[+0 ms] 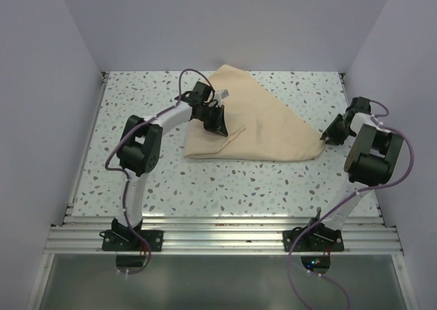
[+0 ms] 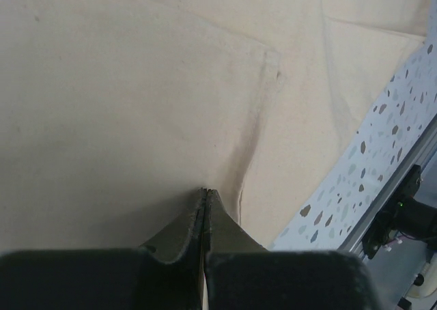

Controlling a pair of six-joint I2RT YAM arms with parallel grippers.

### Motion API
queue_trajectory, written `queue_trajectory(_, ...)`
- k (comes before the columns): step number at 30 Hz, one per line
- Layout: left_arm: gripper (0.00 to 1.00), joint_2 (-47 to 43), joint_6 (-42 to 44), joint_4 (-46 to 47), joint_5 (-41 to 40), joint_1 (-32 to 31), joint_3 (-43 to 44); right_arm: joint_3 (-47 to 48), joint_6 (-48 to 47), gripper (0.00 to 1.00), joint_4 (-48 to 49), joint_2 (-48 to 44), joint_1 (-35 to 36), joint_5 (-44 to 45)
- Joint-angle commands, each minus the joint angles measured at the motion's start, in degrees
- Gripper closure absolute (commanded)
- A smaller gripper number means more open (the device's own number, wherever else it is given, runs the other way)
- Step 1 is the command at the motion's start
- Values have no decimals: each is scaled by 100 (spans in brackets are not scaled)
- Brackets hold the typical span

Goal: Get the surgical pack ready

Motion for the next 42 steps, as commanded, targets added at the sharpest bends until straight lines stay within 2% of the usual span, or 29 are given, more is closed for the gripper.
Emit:
queue_trajectory(1,100,384,-266,318,209,-52,637,-164,32,71,46,438,31,-212)
queue_trajectory(2,100,455,-266,318,201,-70,699,-138,41,78,28,447,31,-264)
queue_trajectory(3,100,586,-266,309,218,-79,743,-111,119,89,19,438,31,-361)
queue_trajectory(5,100,710,-249,195,236,-131,884,-146,277,99,63,246,49,-475)
queue_trajectory(6,100,745,-231,186,253,-149,858,-181,331,100,80,132,66,-519)
queue_trajectory(9,100,702,-196,221,210,-202,665,-121,620,100,116,-483,373,-564)
queue_trajectory(11,100,702,-187,212,192,-202,603,29,892,100,63,-948,820,-581)
queue_trajectory(16,100,728,-178,151,174,-202,612,1565,946,100,-333,-1249,2331,-318)
queue_trajectory(20,100,789,-222,151,200,-202,691,3075,955,100,-762,-654,3080,-518)
queue_trajectory(29,100,886,-319,203,271,-228,823,4282,1271,100,-728,271,4582,-959)
queue_trajectory(33,100,877,-319,239,280,-255,770,4267,1438,100,-641,412,4856,-1248)
queue_trajectory(37,100,764,-232,11,17,-255,875,3924,1246,100,-728,193,4900,-1066)
queue_trajectory(40,100,475,-196,-104,-194,-176,894,4011,1070,100,-824,113,4883,-1021)
queue_trajectory(42,94,246,-327,-34,-221,-9,649,4090,1034,100,-904,139,4891,-1091)
